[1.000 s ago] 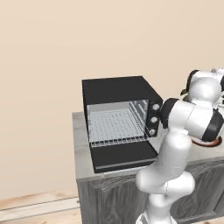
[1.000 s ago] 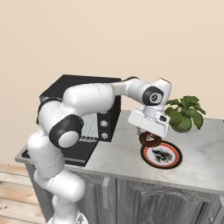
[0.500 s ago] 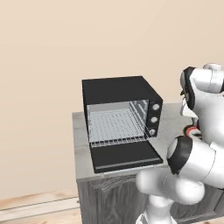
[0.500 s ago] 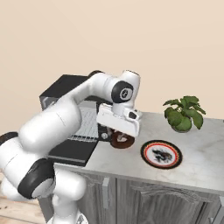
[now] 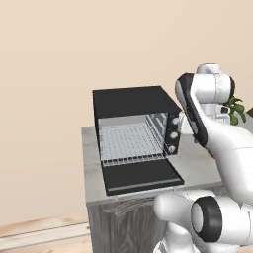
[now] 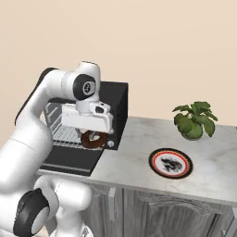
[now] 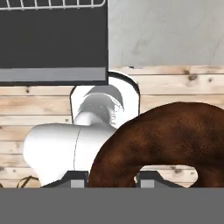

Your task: Pick up the bagel from the plate, place it on the toaster oven rack, close the door, and set the timer.

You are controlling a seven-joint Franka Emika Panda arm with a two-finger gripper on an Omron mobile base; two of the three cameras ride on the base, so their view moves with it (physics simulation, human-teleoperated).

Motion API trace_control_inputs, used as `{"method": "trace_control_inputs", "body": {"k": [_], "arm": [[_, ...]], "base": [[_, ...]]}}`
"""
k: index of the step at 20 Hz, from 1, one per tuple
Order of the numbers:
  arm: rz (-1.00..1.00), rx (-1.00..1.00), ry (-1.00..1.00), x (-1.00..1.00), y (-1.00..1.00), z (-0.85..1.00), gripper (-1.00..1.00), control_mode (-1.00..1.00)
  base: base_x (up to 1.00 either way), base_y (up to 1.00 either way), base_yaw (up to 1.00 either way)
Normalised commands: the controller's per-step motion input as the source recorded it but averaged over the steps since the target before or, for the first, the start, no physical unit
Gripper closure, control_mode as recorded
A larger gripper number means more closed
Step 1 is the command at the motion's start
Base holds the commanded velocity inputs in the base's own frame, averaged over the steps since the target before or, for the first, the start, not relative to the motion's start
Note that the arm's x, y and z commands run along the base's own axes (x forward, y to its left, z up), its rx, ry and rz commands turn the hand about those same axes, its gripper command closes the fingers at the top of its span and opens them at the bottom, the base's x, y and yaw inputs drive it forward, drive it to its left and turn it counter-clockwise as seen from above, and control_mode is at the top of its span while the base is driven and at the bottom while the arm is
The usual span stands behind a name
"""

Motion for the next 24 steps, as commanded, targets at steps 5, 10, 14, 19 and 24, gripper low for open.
{"method": "trace_control_inputs", "body": {"k": [5,10,14,19,24], "arm": [[0.22,0.0,0.03,0.01,0.99,0.01,1.0,-1.0],[0.25,0.0,0.03,0.39,0.79,-0.17,1.0,-1.0],[0.24,0.0,0.04,0.68,0.61,-0.28,1.0,-1.0],[0.25,0.0,0.02,0.46,0.37,-0.31,1.0,-1.0],[0.24,0.0,0.0,0.36,0.16,-0.3,1.0,-1.0]], "base": [[0.0,0.0,0.0],[0.0,0.0,0.0],[0.0,0.0,0.0],[0.0,0.0,0.0],[0.0,0.0,0.0]]}}
